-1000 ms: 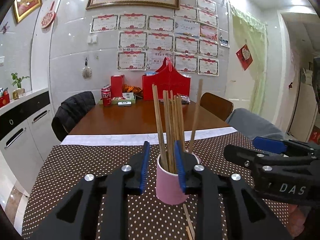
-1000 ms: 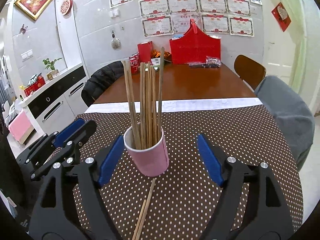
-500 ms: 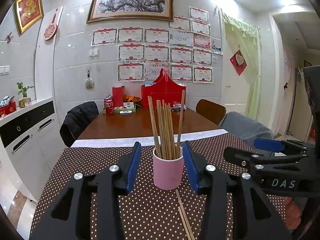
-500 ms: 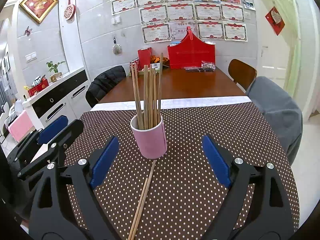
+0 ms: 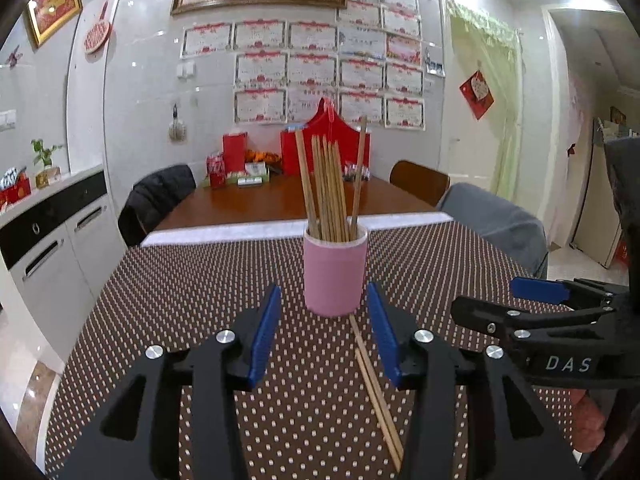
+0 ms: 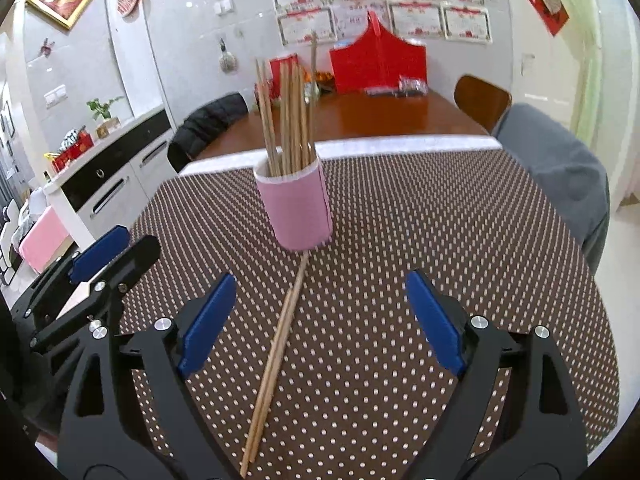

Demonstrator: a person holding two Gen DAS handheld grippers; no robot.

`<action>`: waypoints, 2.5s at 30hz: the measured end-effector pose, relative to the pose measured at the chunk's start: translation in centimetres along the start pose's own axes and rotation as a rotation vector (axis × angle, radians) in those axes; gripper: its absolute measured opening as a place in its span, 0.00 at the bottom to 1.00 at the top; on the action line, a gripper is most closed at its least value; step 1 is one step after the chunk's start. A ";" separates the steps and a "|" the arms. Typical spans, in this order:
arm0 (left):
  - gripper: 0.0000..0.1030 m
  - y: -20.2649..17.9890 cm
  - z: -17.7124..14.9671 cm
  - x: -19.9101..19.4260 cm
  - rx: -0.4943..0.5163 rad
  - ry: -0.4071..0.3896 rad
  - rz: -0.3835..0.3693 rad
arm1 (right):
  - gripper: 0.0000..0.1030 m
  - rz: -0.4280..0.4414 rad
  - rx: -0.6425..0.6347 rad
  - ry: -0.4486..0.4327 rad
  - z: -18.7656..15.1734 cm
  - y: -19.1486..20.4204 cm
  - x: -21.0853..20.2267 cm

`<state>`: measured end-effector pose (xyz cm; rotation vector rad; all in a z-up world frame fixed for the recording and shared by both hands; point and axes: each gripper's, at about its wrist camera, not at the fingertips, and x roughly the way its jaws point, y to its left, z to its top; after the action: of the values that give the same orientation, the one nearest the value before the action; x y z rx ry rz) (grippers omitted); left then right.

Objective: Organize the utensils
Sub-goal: 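Move the right gripper back down to the remaining chopsticks, then close the right gripper on one of the last chopsticks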

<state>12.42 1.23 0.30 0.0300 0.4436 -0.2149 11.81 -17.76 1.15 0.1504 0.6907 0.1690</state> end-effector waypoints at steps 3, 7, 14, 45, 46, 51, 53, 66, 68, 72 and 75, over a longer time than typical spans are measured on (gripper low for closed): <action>0.44 0.5 -1.2 0.8 -0.013 0.041 0.007 | 0.83 -0.004 0.021 0.050 -0.9 -0.6 1.1; 0.44 1.2 -2.4 1.7 -0.027 0.092 0.022 | 0.83 -0.006 0.049 0.093 -2.1 -1.2 2.3; 0.44 2.2 -4.4 3.1 -0.040 0.163 0.034 | 0.83 -0.027 0.043 0.168 -3.8 -1.2 4.4; 0.44 3.4 -7.6 5.4 -0.108 0.294 -0.014 | 0.86 -0.128 -0.092 0.327 -4.7 2.3 11.3; 0.44 3.6 -7.6 5.5 -0.112 0.297 -0.016 | 0.88 -0.152 -0.104 0.337 -4.7 2.4 11.7; 0.44 4.2 -7.9 6.2 -0.156 0.326 -0.035 | 0.91 -0.176 -0.068 0.332 -4.0 1.7 12.8; 0.44 4.4 -8.0 6.4 -0.169 0.333 -0.040 | 0.91 -0.158 -0.085 0.305 -3.6 1.4 13.4; 0.44 2.8 -7.6 6.4 -0.143 0.330 -0.068 | 0.07 -0.024 -0.101 0.237 -4.1 -1.0 11.2; 0.44 2.1 -7.5 6.7 -0.136 0.347 -0.086 | 0.07 -0.006 -0.078 0.240 -4.4 -1.4 10.8; 0.44 0.5 -7.5 7.2 -0.110 0.366 -0.114 | 0.07 0.032 -0.032 0.238 -5.0 -2.5 9.6; 0.44 -0.7 -7.6 7.7 -0.082 0.389 -0.118 | 0.07 0.054 -0.006 0.234 -5.6 -3.1 8.7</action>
<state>15.84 -0.39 -9.79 -0.0358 0.8427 -0.3082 15.09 -18.58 -9.11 0.1450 0.9198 0.2423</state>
